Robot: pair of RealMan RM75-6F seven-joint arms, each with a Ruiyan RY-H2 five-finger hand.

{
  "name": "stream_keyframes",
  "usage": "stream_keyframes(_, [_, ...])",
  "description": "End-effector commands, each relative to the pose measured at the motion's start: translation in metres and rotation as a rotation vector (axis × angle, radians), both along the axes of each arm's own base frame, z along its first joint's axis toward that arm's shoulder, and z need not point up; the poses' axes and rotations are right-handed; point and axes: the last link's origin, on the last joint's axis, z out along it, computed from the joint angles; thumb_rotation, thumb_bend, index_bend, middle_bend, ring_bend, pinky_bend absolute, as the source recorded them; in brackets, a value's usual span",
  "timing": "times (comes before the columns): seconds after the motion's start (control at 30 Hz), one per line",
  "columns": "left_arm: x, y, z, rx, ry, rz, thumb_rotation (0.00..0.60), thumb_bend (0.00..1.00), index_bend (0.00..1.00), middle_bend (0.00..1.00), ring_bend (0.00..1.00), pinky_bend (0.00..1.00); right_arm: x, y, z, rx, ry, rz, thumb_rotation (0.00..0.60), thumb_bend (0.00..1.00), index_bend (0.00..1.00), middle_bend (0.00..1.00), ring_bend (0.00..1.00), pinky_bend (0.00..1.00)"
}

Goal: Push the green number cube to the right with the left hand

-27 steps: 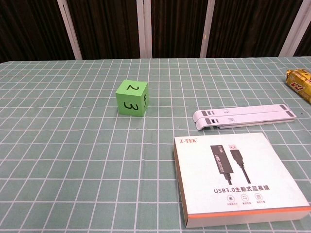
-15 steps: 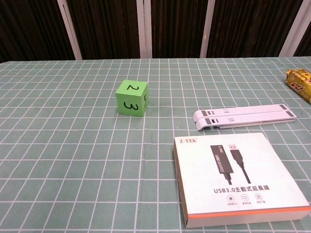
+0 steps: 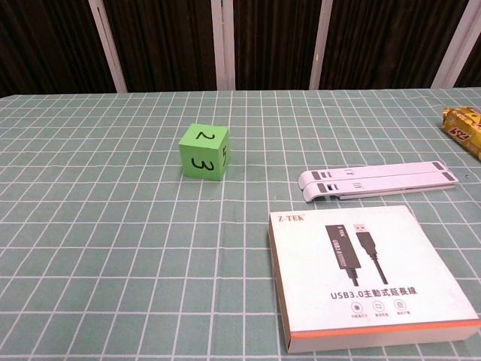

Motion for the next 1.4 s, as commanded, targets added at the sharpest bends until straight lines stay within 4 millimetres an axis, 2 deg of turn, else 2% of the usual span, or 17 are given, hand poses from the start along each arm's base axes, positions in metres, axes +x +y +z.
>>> stream_keyframes(0.03, [-0.003, 0.024, 0.01, -0.024, 0.04, 0.018, 0.6, 0.34, 0.17, 0.32, 0.21, 0.3, 0.0, 0.0, -0.001, 0.005, 0.003, -0.001, 0.6, 0.07, 0.05, 0.0, 0.0, 0.0])
stream_keyframes(0.13, [0.001, 0.062, 0.021, -0.054, 0.071, 0.032, 0.6, 0.4, 0.17, 0.46, 0.36, 0.45, 0.001, 0.0, -0.003, 0.013, 0.003, -0.005, 0.6, 0.07, 0.05, 0.0, 0.0, 0.0])
stream_keyframes(0.23, [0.012, 0.095, 0.023, -0.137, 0.07, 0.033, 0.6, 0.5, 0.17, 0.61, 0.5, 0.59, 0.001, -0.001, -0.005, 0.019, 0.01, -0.009, 0.6, 0.07, 0.05, 0.0, 0.0, 0.0])
stream_keyframes(0.3, [0.02, 0.116, 0.022, -0.212, 0.052, 0.051, 0.6, 0.57, 0.17, 0.68, 0.58, 0.65, 0.0, -0.002, -0.007, 0.021, 0.019, -0.014, 0.6, 0.07, 0.05, 0.0, 0.0, 0.0])
stream_keyframes(0.43, [0.032, 0.148, 0.016, -0.339, 0.063, 0.106, 0.6, 0.66, 0.17, 0.73, 0.62, 0.67, 0.002, -0.004, -0.012, 0.028, 0.033, -0.018, 0.6, 0.07, 0.05, 0.0, 0.0, 0.0])
stream_keyframes(0.6, [0.047, 0.172, -0.002, -0.407, 0.146, 0.135, 0.6, 0.69, 0.17, 0.75, 0.64, 0.67, 0.0, -0.006, -0.017, 0.041, 0.052, -0.031, 0.6, 0.07, 0.05, 0.0, 0.0, 0.0])
stream_keyframes(0.7, [0.063, 0.181, -0.022, -0.427, 0.148, 0.129, 0.6, 0.71, 0.18, 0.78, 0.66, 0.67, -0.001, -0.009, -0.021, 0.049, 0.062, -0.041, 0.6, 0.07, 0.05, 0.0, 0.0, 0.0])
stream_keyframes(0.9, [0.09, 0.185, -0.06, -0.502, 0.119, 0.085, 0.6, 0.72, 0.18, 0.79, 0.67, 0.67, -0.003, -0.011, -0.022, 0.049, 0.069, -0.051, 0.6, 0.07, 0.05, 0.0, 0.0, 0.0])
stream_keyframes(1.1, [0.107, 0.183, -0.092, -0.552, 0.16, 0.048, 0.6, 0.72, 0.18, 0.78, 0.67, 0.67, -0.004, -0.011, -0.02, 0.043, 0.065, -0.056, 0.6, 0.07, 0.05, 0.0, 0.0, 0.0])
stream_keyframes(1.4, [0.127, 0.182, -0.13, -0.572, 0.157, 0.012, 0.6, 0.72, 0.19, 0.78, 0.67, 0.67, -0.006, -0.012, -0.018, 0.037, 0.06, -0.062, 0.6, 0.07, 0.05, 0.0, 0.0, 0.0])
